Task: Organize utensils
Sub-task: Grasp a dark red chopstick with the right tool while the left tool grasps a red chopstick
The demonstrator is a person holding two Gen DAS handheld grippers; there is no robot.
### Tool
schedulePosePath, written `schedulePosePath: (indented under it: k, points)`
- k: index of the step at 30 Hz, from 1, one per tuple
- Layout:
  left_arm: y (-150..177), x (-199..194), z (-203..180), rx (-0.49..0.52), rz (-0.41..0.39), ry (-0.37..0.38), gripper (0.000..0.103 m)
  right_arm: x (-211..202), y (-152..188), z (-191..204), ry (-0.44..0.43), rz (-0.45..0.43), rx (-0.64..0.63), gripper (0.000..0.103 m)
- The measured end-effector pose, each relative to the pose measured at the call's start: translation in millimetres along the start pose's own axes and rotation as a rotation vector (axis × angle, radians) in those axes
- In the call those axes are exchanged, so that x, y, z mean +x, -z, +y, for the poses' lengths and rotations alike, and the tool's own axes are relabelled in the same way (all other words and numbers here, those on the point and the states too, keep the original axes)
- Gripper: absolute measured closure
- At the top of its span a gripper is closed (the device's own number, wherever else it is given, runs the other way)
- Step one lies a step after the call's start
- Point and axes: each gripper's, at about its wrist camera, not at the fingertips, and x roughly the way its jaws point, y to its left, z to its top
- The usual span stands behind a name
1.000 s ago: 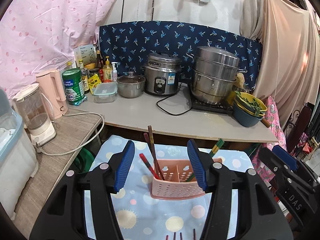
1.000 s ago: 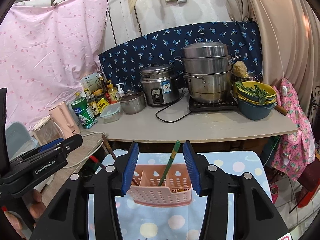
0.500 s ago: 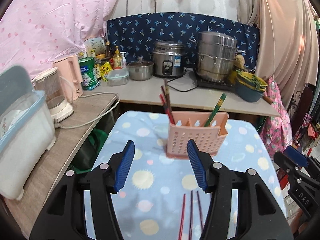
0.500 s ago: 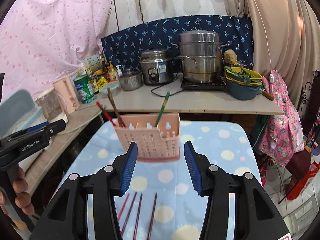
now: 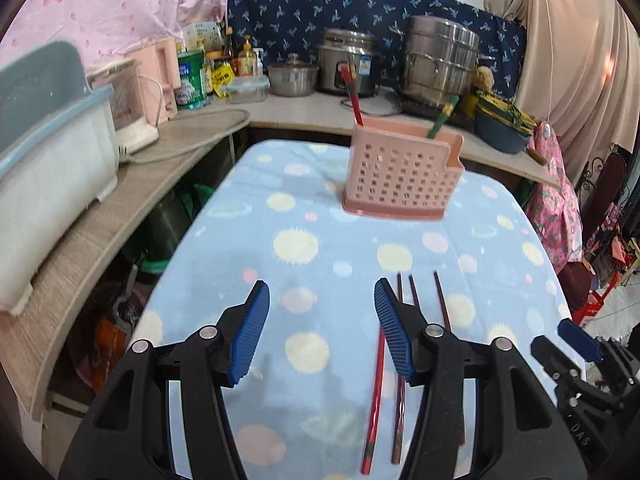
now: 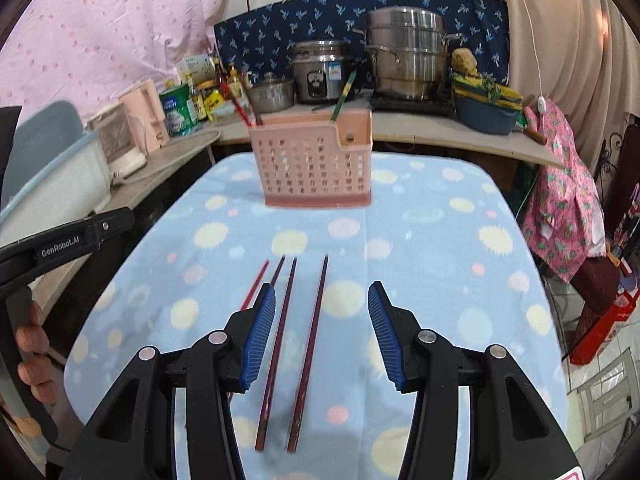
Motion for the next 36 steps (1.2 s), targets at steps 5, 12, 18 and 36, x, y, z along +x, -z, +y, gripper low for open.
schedulePosePath:
  k: [5, 12, 18, 36]
  points:
    - [34, 8, 1, -0.004, 0.061, 0.012, 0.051, 11, 40, 3, -0.002, 0.07, 0.011, 0.056]
    - [71, 17, 0, 0.003, 0.123, 0.026, 0.051, 23, 81, 7, 0.007, 0.141, 0.013, 0.059]
    - [92, 22, -5, 0.017, 0.159, 0.032, 0.051, 31, 97, 11, -0.004, 0.176, 0.005, 0.069]
    - [123, 31, -20, 0.081, 0.22, 0.057, 0.046, 47, 114, 13, -0.006, 0.216, 0.015, 0.095]
